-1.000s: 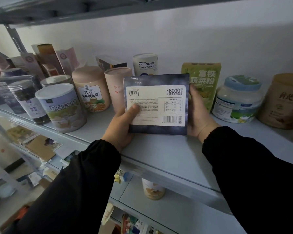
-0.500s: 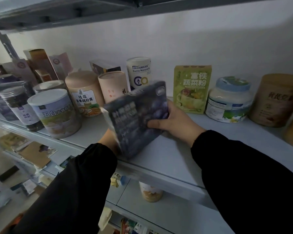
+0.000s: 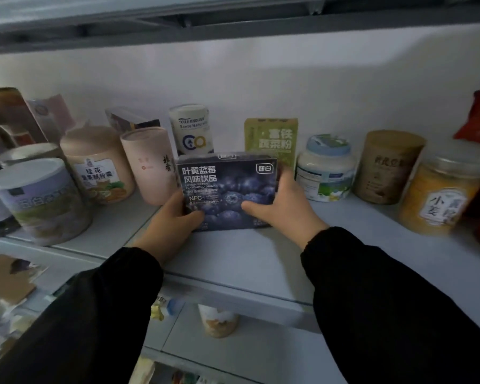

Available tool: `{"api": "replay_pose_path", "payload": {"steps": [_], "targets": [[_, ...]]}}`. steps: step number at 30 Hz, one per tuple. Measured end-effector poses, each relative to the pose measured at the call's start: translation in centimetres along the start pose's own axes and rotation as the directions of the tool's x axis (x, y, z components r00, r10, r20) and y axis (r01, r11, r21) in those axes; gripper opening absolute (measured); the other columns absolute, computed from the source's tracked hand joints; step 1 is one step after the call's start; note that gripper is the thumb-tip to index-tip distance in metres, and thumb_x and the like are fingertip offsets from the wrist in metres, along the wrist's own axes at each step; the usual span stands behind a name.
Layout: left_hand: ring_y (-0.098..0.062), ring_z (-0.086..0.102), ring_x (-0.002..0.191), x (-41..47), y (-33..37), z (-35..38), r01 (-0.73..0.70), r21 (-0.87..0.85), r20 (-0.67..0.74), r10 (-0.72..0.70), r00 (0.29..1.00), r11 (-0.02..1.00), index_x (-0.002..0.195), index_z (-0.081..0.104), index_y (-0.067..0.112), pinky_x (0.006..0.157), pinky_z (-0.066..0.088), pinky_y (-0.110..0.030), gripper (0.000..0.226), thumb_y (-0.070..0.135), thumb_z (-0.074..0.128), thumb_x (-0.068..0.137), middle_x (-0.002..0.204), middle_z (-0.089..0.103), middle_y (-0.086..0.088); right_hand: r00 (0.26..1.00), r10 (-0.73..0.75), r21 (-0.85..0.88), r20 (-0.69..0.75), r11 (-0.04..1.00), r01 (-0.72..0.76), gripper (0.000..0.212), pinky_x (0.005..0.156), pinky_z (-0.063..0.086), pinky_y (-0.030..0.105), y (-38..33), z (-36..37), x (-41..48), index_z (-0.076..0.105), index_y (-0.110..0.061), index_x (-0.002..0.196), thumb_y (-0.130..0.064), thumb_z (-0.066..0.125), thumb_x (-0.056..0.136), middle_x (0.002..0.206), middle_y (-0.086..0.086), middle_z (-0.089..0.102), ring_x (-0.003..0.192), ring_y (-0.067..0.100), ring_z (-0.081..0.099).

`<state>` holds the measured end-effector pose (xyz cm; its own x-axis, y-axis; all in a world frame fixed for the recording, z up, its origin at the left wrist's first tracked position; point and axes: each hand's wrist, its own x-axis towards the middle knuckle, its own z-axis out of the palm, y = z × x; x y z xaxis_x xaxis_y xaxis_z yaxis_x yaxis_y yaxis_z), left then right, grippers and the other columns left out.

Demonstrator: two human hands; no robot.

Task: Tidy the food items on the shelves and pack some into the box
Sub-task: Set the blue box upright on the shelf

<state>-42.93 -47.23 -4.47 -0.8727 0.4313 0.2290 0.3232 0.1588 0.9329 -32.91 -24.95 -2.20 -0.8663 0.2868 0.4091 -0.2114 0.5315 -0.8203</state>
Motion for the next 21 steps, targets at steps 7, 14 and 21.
{"api": "replay_pose_path", "payload": {"steps": [7,14,21], "targets": [[-0.023,0.057,0.122,1.9,2.4,3.4,-0.06,0.545,0.251,-0.095,0.963,0.836,0.15,0.041,0.021,0.101,0.04,-0.029,0.048,0.031,0.055,0.105,0.134,0.058,0.002,0.986,-0.137,-0.197,-0.095,0.974,0.116,0.107,0.113,0.048,0.046,1.2,-5.2,-2.0,0.019,-0.065,0.149,-0.029,0.091,0.078,0.143,-0.011,0.032,0.14,0.018,0.045],[-0.023,0.041,0.143,2.5,1.2,7.7,-0.148,0.861,0.213,-0.081,0.974,0.486,0.154,0.036,0.02,0.117,0.03,-0.051,0.07,0.062,0.035,0.099,0.154,0.047,-0.003,0.986,0.002,-0.135,-0.169,0.991,-0.025,0.111,0.11,0.046,0.03,2.8,-7.9,-2.8,0.012,-0.058,0.157,-0.015,0.085,0.086,0.157,-0.016,0.038,0.136,0.004,0.048],[-0.02,0.022,0.157,1.9,1.8,7.3,-0.139,0.838,0.226,-0.104,0.969,0.528,0.166,0.018,0.024,0.127,0.012,-0.047,0.073,0.057,0.039,0.104,0.17,0.026,0.002,0.972,0.082,-0.114,-0.219,0.988,-0.109,0.105,0.093,0.04,0.008,3.7,-8.7,-2.5,0.014,-0.042,0.162,-0.013,0.083,0.088,0.151,-0.015,0.048,0.125,0.0,0.053]]}}
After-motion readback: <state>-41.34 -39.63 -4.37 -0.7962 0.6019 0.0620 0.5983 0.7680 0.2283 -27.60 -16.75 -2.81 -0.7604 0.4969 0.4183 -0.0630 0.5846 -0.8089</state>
